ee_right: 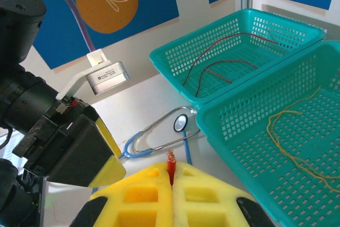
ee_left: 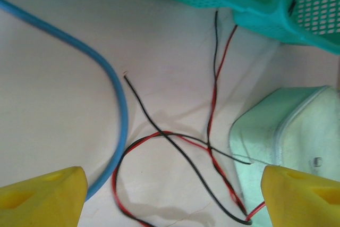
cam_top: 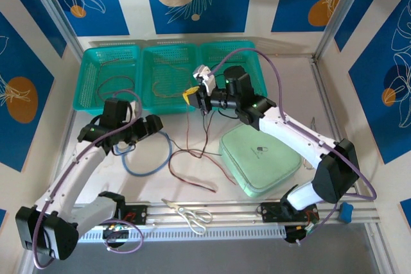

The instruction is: Untangle the cables

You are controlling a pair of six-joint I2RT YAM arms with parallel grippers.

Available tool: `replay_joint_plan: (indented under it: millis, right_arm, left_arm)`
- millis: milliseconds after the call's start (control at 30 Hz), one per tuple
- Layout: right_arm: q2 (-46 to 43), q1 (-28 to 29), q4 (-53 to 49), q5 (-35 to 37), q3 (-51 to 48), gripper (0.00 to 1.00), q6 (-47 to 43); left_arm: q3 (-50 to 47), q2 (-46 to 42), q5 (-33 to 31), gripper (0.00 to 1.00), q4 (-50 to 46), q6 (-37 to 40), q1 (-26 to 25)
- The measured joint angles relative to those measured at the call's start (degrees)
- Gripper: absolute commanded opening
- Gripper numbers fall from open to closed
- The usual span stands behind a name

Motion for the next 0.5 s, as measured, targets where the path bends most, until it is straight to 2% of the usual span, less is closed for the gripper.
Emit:
replay_joint_plan:
  millis: [267, 500]
  right_arm:
    - [0.02, -0.04, 2.23, -0.24, 0.81, 0.00, 1.68]
    - [0.11, -0.04, 2.43, -0.63, 1.81, 0.00, 1.70]
  left_arm:
    - [-0.42, 1.57, 1.36, 0.84, 5.05, -3.74, -3.54]
    - [-5.40, 1.55, 1.31, 0.84, 8.48, -7.28, -6.43]
